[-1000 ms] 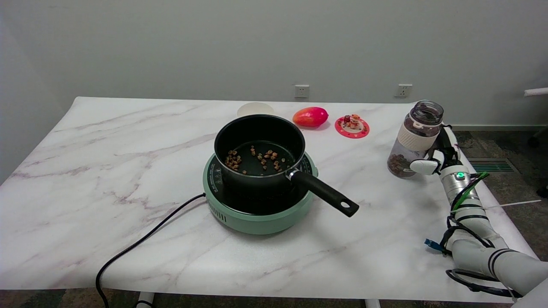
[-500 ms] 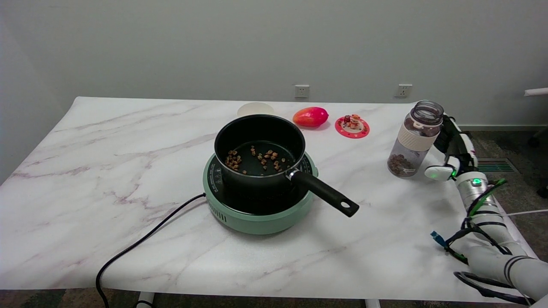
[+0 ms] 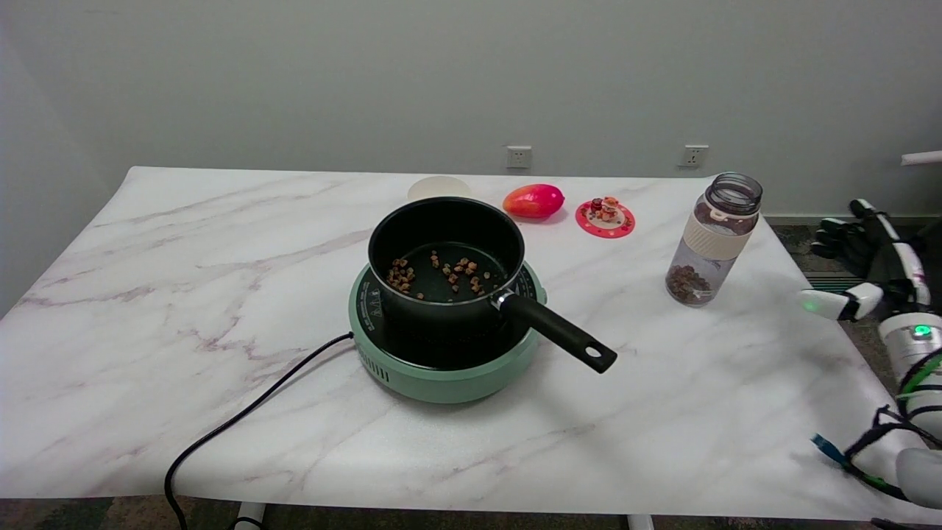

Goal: Place the bottle onto the table.

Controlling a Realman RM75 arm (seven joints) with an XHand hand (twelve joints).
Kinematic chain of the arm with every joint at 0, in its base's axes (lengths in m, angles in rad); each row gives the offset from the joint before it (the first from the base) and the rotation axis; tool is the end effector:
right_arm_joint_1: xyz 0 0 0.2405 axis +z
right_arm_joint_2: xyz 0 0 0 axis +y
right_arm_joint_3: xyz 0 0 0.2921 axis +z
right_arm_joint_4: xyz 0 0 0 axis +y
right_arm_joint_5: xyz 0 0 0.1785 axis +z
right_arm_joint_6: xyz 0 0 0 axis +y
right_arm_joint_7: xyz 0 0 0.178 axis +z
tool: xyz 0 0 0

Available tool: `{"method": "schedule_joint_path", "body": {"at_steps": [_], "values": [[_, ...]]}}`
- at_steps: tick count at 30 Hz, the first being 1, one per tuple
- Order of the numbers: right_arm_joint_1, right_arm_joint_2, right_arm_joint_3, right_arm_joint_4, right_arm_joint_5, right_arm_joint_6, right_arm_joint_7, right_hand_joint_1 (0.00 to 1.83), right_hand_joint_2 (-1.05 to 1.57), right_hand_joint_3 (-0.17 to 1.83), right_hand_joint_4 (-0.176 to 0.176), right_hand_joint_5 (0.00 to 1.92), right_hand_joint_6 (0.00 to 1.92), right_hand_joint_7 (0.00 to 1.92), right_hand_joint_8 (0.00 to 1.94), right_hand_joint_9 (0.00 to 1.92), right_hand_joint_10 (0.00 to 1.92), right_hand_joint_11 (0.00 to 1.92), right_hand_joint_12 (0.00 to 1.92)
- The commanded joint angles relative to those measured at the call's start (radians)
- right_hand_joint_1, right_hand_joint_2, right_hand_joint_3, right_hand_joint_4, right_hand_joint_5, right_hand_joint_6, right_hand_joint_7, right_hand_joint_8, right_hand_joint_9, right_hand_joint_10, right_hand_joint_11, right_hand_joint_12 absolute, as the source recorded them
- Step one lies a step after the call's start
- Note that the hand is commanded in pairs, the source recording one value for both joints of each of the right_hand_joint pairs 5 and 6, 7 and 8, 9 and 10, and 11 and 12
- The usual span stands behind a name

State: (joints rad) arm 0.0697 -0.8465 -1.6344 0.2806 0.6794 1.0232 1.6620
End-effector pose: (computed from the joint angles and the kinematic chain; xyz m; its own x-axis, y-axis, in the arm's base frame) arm -0.3199 -0.2172 0.6474 0.2849 0.5878 0.7572 -0.9481 0.0562 0.3130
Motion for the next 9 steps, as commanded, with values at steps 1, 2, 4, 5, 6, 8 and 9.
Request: {"method": "schedule_joint_path", "body": {"at_steps": [1,2,4,5,6,8,9], "values": [[-0.107,0.118,0.181,-0.002,-0.035,0.054,-0.041,1.34,-0.67,1.03,0.000,0.15,0.15,0.47,0.47,0.50,0.50,0.56,0.56],[-0.106,0.120,0.182,0.013,-0.030,0.048,-0.042,1.34,-0.67,1.03,0.000,0.15,0.15,0.47,0.47,0.49,0.49,0.57,0.57],[-0.106,0.120,0.189,0.026,-0.027,0.044,-0.043,1.34,-0.67,1.04,0.000,0.16,0.16,0.46,0.46,0.49,0.49,0.57,0.57],[-0.106,0.121,0.192,0.034,-0.027,0.039,-0.042,1.34,-0.68,1.05,0.000,0.15,0.15,0.46,0.46,0.48,0.48,0.57,0.57],[-0.106,0.122,0.195,0.041,-0.029,0.036,-0.041,1.34,-0.69,1.07,0.000,0.15,0.15,0.46,0.46,0.48,0.48,0.56,0.56],[-0.105,0.122,0.199,0.060,-0.030,0.023,-0.044,1.34,-0.70,1.09,0.000,0.16,0.16,0.46,0.46,0.47,0.47,0.55,0.55],[-0.105,0.122,0.199,0.066,-0.031,0.017,-0.044,1.34,-0.71,1.11,0.000,0.16,0.16,0.46,0.46,0.47,0.47,0.55,0.55]]}}
